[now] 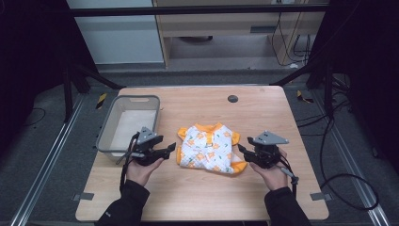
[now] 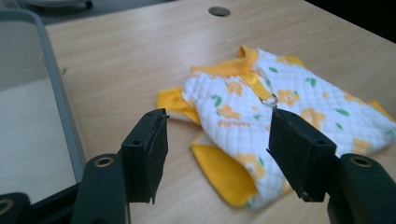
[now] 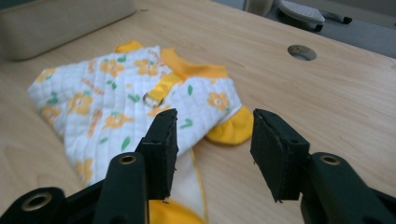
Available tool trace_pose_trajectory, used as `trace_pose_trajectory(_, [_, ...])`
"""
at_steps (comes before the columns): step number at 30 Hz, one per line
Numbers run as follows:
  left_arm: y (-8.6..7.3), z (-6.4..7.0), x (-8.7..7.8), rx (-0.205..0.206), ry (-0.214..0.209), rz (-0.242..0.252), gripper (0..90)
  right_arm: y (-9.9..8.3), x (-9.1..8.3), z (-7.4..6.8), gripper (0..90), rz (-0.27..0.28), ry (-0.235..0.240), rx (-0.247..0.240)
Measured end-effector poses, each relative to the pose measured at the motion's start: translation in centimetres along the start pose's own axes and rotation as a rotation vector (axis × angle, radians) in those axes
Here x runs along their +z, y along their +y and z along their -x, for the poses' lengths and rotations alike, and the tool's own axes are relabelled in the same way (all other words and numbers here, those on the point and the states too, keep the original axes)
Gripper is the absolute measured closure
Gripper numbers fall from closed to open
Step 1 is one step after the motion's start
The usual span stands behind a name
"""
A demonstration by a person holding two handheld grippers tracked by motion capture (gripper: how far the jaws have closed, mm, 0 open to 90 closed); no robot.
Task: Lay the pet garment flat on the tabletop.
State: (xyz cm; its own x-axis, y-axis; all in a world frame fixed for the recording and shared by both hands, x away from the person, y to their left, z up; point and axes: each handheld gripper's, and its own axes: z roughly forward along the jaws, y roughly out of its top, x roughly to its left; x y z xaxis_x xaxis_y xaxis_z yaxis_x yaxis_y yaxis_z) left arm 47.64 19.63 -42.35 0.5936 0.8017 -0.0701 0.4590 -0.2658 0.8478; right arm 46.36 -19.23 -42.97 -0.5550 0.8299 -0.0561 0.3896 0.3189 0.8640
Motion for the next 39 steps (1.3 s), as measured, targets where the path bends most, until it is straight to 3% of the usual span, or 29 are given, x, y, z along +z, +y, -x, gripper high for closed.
trace_pose_trajectory(6, [-1.9, 0.8, -0.1, 0.039, -0.023, -0.034, 37.9, -2.2, -1.7, -0.8, 43.3, -0.01, 0.052, -0.011])
trace_pose_trajectory(11, [-3.3, 1.3, 1.4, 0.056, -0.028, -0.112, 39.8, -4.7, -1.3, -1.4, 40.6, -0.046, 0.087, -0.011])
trace_pose_trajectory(14, [-4.1, 1.6, 2.1, 0.065, -0.02, -0.131, 40.2, -5.6, -0.8, -1.7, 41.0, -0.07, 0.098, -0.024])
trace_pose_trajectory(18, [-4.5, 1.8, 2.8, 0.082, -0.022, -0.157, 40.3, -5.9, -0.1, -2.4, 41.7, -0.092, 0.118, -0.054])
trace_pose_trajectory(28, [-5.0, 3.1, 4.6, 0.16, -0.044, -0.184, 42.6, -5.9, 2.4, -3.9, 44.4, -0.123, 0.183, -0.062])
trace_pose_trajectory(32, [-5.1, 3.2, 5.3, 0.165, -0.039, -0.179, 49.4, -5.9, 3.1, -4.3, 50.7, -0.136, 0.187, -0.094])
trace_pose_trajectory(39, [-5.1, 3.2, 5.9, 0.14, -0.05, -0.202, 68.6, -5.8, 3.2, -4.3, 74.2, -0.148, 0.214, -0.1])
